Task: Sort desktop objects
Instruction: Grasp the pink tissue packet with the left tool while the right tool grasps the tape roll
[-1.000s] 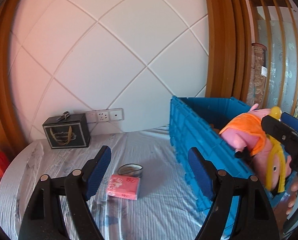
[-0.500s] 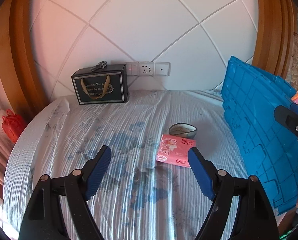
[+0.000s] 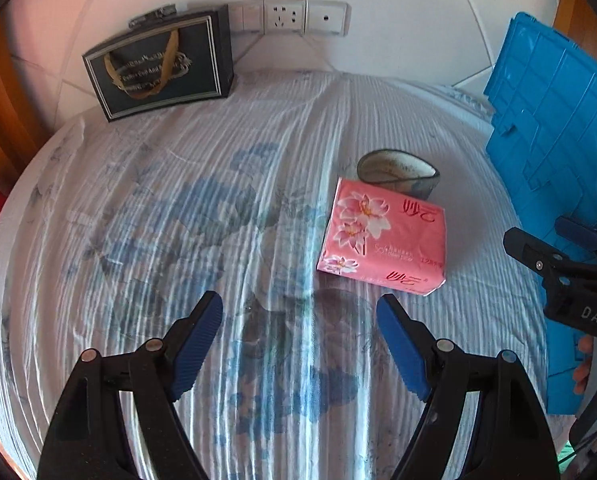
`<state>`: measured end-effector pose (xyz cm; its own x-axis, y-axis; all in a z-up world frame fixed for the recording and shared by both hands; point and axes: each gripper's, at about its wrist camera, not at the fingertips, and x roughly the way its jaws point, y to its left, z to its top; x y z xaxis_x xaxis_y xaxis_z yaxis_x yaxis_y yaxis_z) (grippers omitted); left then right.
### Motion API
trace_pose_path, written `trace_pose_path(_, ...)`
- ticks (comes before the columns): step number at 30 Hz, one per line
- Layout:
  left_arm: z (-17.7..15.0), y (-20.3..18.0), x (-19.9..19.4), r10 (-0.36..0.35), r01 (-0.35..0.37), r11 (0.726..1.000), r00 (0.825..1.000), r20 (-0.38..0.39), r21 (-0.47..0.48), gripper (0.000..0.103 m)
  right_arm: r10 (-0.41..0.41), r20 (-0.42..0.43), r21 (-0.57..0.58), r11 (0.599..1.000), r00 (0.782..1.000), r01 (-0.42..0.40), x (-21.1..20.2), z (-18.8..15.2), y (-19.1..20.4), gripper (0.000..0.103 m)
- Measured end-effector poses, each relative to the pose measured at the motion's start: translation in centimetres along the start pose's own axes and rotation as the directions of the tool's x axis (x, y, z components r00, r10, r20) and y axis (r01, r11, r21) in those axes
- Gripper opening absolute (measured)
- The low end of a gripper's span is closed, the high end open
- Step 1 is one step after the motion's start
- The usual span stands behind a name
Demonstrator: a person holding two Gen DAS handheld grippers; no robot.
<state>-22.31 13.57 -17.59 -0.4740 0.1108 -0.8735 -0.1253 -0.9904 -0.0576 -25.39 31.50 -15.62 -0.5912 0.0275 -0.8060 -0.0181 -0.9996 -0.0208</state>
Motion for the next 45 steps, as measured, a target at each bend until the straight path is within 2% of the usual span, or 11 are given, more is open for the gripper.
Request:
trace_pose_path(6, 0.4, 0.1, 5.8, -0.013, 0.014, 1.000, 0.994, -0.108, 0.008, 0.079, -0.062, -0.144, 0.060, 0.996, 0.988, 0.071, 8.2, -0.7, -2.1, 0.103)
trace_pose_path(10, 0.7, 1.1, 7.6, 0.032, -0.030, 0.999, 0.991, -0.131, 0.011, 0.079, -0.028, -0.194, 0.024, 0.999, 0.981, 0.033, 11.0, -1.1, -0.3, 0.103)
trace_pose_path(13, 1.3, 3.7, 7.4, 0.112, -0.116, 0.993, 0.988, -0.108, -0.023, 0.079, 0.113, -0.205, -0.001, 0.993, 0.972, -0.116, 11.7, -1.0, 2.7, 0.103)
trace_pose_path(16, 1.9, 6.5, 6.6, 0.182, -0.189, 0.979, 0.979, -0.097, -0.078, 0.079, 0.275, -0.225, -0.015, 0.958, 0.935, -0.286, 12.7, -0.9, 6.6, 0.103)
trace_pose_path(19, 2.6, 7.7, 5.3, 0.183, -0.192, 0.973, 0.980, -0.078, -0.132, 0.079, 0.346, -0.240, -0.042, 0.930, 0.907, -0.365, 12.9, -0.9, 9.3, 0.103)
trace_pose_path(24, 4.4, 3.9, 4.3, 0.062, -0.067, 0.988, 0.997, -0.037, -0.141, 0.079, 0.288, -0.192, -0.030, 0.954, 0.938, -0.299, 10.6, -0.8, 6.8, 0.103)
trace_pose_path(27, 5.4, 0.6, 5.8, -0.003, -0.006, 0.990, 0.998, -0.058, -0.137, 0.079, 0.182, -0.124, 0.047, 0.983, 0.976, -0.177, 8.5, -0.9, 2.2, 0.103)
trace_pose_path(30, 6.0, -2.2, 8.0, -0.024, 0.010, 0.991, 0.994, -0.105, -0.133, 0.079, 0.071, -0.069, 0.131, 0.989, 0.995, -0.061, 6.9, -1.1, -1.6, 0.103)
trace_pose_path(32, 6.1, -3.3, 9.2, 0.057, -0.067, 0.993, 0.992, -0.112, -0.096, 0.088, 0.031, -0.046, 0.171, 0.985, 0.998, -0.023, 6.5, -1.0, -3.2, 0.103)
trace_pose_path(35, 6.2, -3.8, 11.1, 0.116, -0.121, 0.992, 0.985, -0.126, -0.033, 0.100, 0.024, -0.042, 0.195, 0.981, 0.999, -0.015, 7.0, -0.3, -4.5, 0.103)
trace_pose_path(45, 6.2, -2.0, 12.1, 0.048, -0.046, 0.999, 0.995, -0.090, 0.026, 0.100, 0.066, -0.074, 0.318, 0.947, 0.995, -0.039, 13.7, 4.3, -4.5, 0.103)
